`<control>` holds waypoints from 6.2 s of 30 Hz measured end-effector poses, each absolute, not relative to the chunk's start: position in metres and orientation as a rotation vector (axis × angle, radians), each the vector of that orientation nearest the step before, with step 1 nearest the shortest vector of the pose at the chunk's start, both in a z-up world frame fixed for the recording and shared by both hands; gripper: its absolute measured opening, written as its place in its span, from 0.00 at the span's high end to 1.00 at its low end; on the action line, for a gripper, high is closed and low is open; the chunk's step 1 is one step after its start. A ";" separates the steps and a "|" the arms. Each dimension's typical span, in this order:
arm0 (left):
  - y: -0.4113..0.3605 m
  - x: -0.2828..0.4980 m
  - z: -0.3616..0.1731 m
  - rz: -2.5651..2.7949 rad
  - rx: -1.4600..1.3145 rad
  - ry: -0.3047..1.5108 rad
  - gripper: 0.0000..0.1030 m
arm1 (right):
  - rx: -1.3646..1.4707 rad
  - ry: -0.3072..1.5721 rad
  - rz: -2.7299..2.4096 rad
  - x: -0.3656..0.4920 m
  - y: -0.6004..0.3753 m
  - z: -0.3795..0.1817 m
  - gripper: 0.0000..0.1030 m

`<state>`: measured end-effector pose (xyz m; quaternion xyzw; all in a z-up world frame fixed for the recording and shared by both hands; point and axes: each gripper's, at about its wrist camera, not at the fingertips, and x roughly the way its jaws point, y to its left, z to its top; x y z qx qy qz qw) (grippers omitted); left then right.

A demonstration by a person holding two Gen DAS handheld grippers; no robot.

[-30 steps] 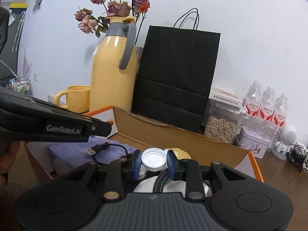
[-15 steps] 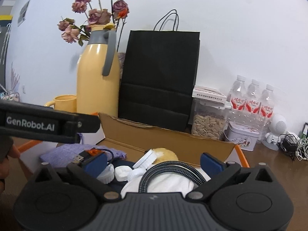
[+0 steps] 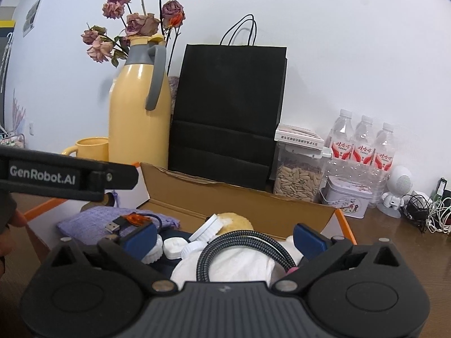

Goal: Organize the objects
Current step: 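Withdraw both tools from the box back over the table, then grasp the translucent plastic piece with the right tool and lift it, then grasp the black cable bundle with the left tool while the right tool holds the piece, then carry the translucent piece and black cable into the box and open both tools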

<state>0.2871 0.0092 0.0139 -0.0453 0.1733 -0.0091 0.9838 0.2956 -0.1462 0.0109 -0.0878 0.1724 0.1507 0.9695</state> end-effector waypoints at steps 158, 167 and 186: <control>-0.102 0.193 -0.028 -0.268 0.002 0.509 0.63 | 0.050 0.267 0.310 0.154 -0.251 -0.004 0.99; -0.073 0.187 0.002 -0.300 -0.062 0.421 0.64 | -0.004 0.237 0.311 0.156 -0.232 0.010 0.99; -0.023 0.273 0.025 -0.170 -0.115 0.341 0.64 | -0.150 0.200 0.353 0.267 -0.163 0.039 0.98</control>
